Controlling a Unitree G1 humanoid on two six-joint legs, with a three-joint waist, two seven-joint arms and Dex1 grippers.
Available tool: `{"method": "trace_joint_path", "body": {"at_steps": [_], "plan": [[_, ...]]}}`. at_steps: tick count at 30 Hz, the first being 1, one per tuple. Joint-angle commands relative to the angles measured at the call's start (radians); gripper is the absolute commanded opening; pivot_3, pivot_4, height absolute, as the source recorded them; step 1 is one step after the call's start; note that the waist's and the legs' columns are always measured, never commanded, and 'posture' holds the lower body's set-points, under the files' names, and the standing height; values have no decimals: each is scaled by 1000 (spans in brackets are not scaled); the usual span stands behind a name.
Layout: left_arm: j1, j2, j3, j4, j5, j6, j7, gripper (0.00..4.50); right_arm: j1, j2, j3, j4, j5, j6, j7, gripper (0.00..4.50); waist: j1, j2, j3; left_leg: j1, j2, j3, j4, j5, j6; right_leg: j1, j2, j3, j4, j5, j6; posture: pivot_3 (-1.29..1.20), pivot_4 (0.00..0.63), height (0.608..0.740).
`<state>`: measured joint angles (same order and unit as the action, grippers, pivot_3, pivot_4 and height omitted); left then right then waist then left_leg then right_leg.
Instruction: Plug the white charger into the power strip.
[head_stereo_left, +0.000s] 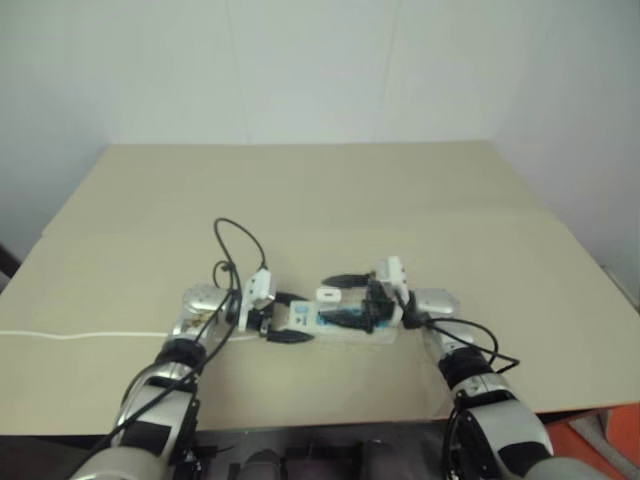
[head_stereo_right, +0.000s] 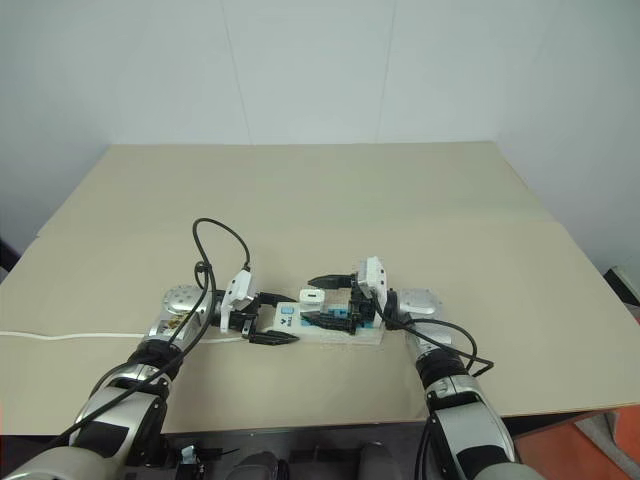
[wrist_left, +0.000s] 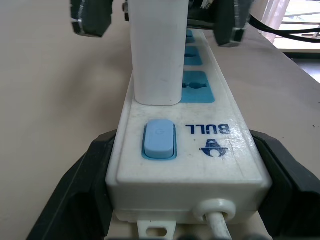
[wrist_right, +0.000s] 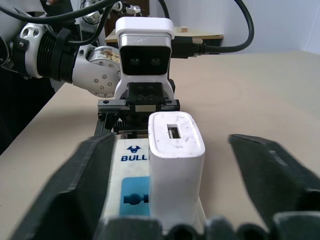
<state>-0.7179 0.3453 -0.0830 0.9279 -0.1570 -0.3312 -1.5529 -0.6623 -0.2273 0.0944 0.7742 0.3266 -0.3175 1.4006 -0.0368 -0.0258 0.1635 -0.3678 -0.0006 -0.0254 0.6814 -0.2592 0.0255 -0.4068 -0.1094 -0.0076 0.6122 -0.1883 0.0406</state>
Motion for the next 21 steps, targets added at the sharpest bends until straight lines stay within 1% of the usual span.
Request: {"method": "trace_joint_path", "body": {"at_steps": [1,4,5,6,7,11,14,17,19,21], "plan": [[-9,-2,-2,-26,-8,-19,-15,3297,50,-13,2,49,-28,6,21,4480,0,0,0,0,0,0,0,0,0,0,0,0,0,0,0,0,150,740],[-22,-2,-4,-17,-12,39,-22,3297,57,-21,-4,32,-27,3,27,4480,1,0,0,0,0,0,0,0,0,0,0,0,0,0,0,0,150,740],[-26,-2,-3,-15,-13,55,-26,4034,59,-22,-6,26,-26,1,27,4500,1,0,0,0,0,0,0,0,0,0,0,0,0,0,0,0,150,740],[-26,-1,-1,-15,-13,51,-23,4318,61,-26,-8,15,-23,4,28,4500,1,0,0,0,0,0,0,0,0,1,0,0,0,0,0,0,150,740],[-22,1,2,-20,-16,44,-29,4480,64,-29,-11,3,-20,6,28,4500,1,0,0,0,0,0,0,0,0,1,0,0,0,0,0,0,150,740],[-5,5,18,-63,-40,42,-44,4480,72,-42,-19,-47,-12,31,26,4500,0,0,0,0,0,0,0,0,0,1,0,-1,0,0,0,0,150,740],[31,48,9,-164,-86,84,-60,4480,98,-70,-28,-152,8,51,30,4500,0,0,0,0,0,0,0,0,0,0,0,0,0,0,0,0,150,740],[94,136,38,-351,-152,163,-61,4480,145,-163,-63,-339,52,137,29,4500,0,1,1,-2,0,0,-1,0,-1,-3,0,1,0,0,0,0,150,740],[130,194,44,-448,-195,234,-62,4480,178,-208,-87,-431,68,168,-1,4500,2,1,1,-10,0,0,-1,0,-1,-12,0,3,2,0,0,0,150,740],[181,282,78,-554,-260,302,-62,4480,229,-322,-130,-564,74,263,-37,4500,4,3,2,-15,0,0,-1,0,-1,-18,0,3,3,0,0,0,150,740]]}}
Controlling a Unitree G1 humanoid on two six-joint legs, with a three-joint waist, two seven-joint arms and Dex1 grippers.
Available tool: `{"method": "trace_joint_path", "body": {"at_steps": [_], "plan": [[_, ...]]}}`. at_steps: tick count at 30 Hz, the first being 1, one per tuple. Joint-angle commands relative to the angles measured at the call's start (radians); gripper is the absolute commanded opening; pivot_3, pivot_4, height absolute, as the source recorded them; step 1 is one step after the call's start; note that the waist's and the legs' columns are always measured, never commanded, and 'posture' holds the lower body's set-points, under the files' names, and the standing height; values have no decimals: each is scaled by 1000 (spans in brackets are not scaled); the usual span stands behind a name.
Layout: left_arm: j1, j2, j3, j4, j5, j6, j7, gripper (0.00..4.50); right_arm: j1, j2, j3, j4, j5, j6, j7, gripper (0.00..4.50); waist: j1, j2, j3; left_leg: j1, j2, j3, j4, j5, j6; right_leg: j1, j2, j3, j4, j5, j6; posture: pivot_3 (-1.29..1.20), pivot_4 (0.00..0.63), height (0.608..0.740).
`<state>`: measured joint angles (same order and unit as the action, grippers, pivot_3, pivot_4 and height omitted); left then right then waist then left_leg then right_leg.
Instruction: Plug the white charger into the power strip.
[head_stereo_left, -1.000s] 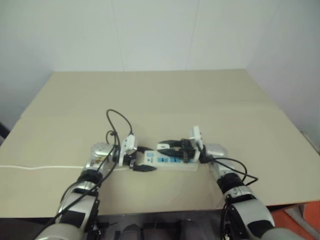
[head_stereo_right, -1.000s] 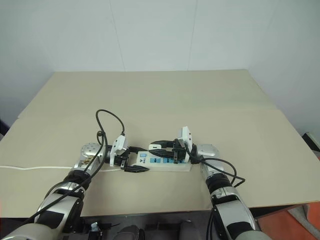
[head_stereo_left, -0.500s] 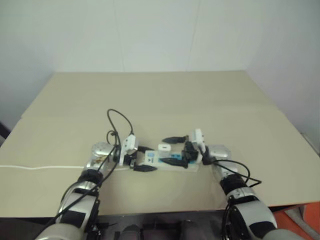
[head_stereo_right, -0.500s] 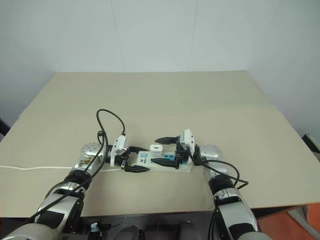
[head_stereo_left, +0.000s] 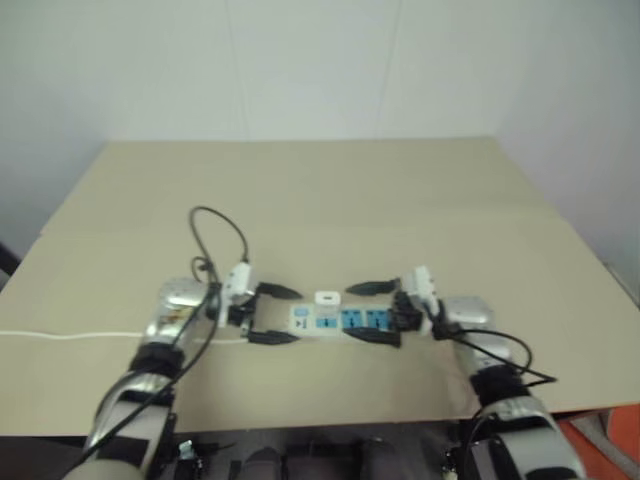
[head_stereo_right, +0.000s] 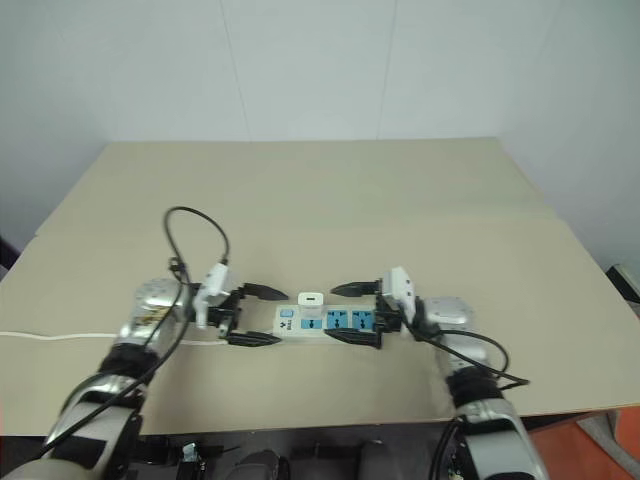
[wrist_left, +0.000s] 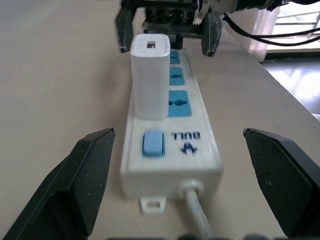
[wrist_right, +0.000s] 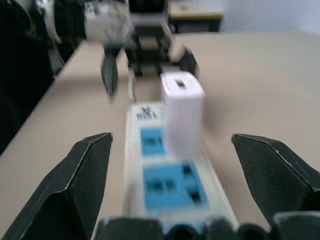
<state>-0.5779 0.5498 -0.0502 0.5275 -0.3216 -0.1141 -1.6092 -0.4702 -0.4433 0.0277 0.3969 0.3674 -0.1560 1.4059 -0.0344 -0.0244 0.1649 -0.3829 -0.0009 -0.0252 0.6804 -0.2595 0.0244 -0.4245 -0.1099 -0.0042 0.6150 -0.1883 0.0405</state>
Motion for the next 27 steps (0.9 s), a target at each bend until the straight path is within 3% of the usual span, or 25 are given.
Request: {"method": "trace_joint_path", "body": {"at_steps": [1,4,9,27], "plan": [[67,121,62,-195,-122,110,-5,4480,66,-168,-88,-242,38,128,-38,4500,3,3,2,-1,0,0,0,0,0,-1,0,0,0,0,0,0,150,740],[127,190,100,-242,-144,124,-3,4480,140,-310,-144,-364,59,236,-59,4500,11,4,3,-2,0,2,-1,0,0,-1,0,0,-3,-1,0,0,150,740],[192,221,128,-255,-117,106,29,4480,284,-443,-244,-494,87,279,-65,4500,23,4,3,1,0,3,-1,0,0,2,0,-1,-4,-2,1,0,150,740],[176,179,93,-263,-108,107,60,4480,465,-512,-342,-687,71,355,-223,4500,27,2,4,-1,0,3,0,0,0,2,0,-1,-4,-2,1,0,150,740]]}}
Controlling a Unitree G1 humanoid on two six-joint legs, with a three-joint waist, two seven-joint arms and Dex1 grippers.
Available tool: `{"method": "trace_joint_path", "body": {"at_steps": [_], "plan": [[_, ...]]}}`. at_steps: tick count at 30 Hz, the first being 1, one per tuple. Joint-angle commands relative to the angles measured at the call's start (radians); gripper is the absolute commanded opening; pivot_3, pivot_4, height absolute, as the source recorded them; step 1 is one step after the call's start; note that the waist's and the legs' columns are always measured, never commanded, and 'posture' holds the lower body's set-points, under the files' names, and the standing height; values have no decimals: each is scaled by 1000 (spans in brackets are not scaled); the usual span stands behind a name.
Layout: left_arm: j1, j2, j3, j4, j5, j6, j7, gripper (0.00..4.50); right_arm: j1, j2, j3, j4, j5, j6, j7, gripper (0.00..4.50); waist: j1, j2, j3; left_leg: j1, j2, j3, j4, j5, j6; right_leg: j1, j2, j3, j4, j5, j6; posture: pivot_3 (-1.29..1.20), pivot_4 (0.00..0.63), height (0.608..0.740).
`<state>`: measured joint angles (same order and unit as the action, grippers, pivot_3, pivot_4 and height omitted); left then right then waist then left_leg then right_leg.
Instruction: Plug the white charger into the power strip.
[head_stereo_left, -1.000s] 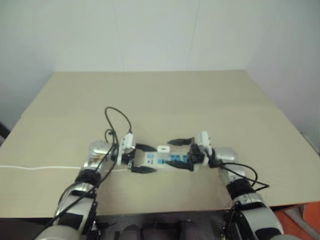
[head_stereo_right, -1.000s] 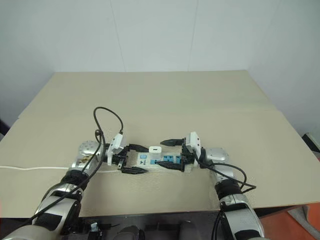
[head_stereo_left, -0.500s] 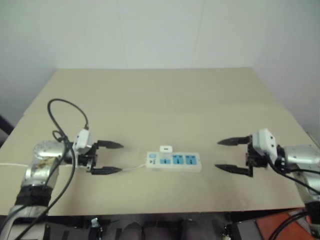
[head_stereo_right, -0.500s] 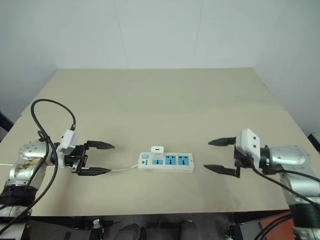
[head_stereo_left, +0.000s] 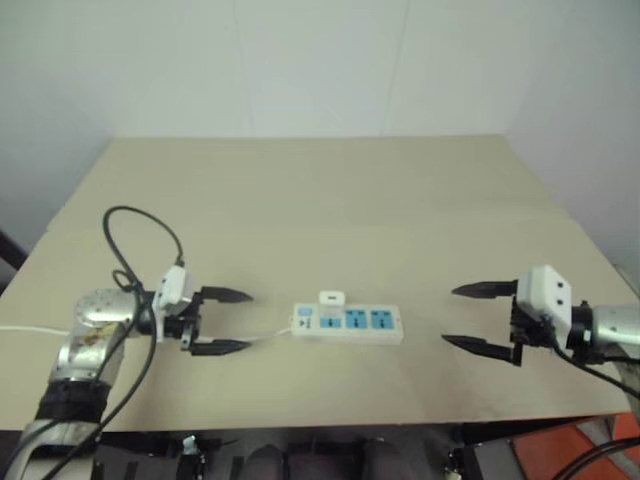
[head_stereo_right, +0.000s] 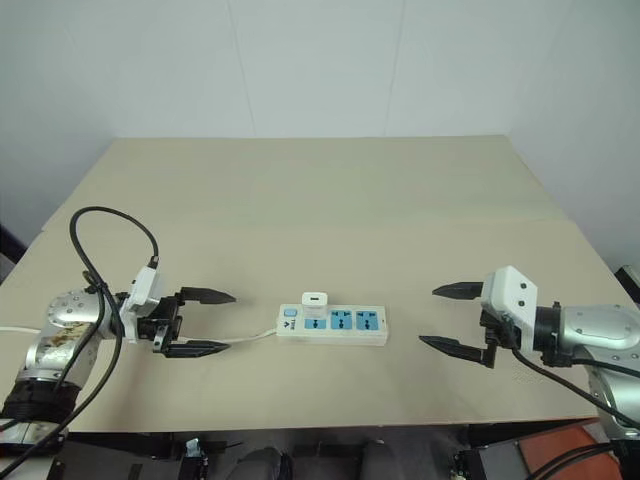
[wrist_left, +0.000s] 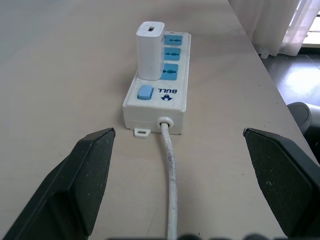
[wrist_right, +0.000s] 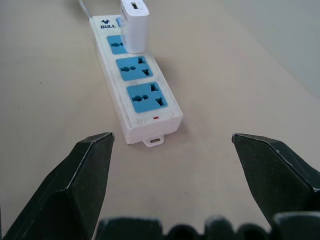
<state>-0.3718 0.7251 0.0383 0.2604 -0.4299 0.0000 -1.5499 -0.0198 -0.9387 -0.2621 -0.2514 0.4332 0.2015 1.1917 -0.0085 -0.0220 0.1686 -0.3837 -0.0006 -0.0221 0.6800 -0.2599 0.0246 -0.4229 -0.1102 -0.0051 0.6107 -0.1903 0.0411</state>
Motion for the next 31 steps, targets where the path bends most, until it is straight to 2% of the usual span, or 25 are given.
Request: {"method": "trace_joint_path", "body": {"at_steps": [1,12,31], "plan": [[-35,3,3,8,1,-7,-1,4480,22,-17,-55,-42,6,-5,-11,4500,2,0,0,0,0,0,0,0,0,0,0,0,0,0,0,0,150,740],[-54,1,5,41,12,-15,3,4480,58,-25,-80,-62,3,-8,-26,4500,2,0,0,0,0,0,0,0,0,0,0,0,0,0,0,0,150,740],[-27,-20,7,27,8,-23,23,4480,37,-50,-45,-47,20,23,5,4500,2,0,0,0,0,0,0,0,0,0,0,0,0,0,0,0,150,740]]}}
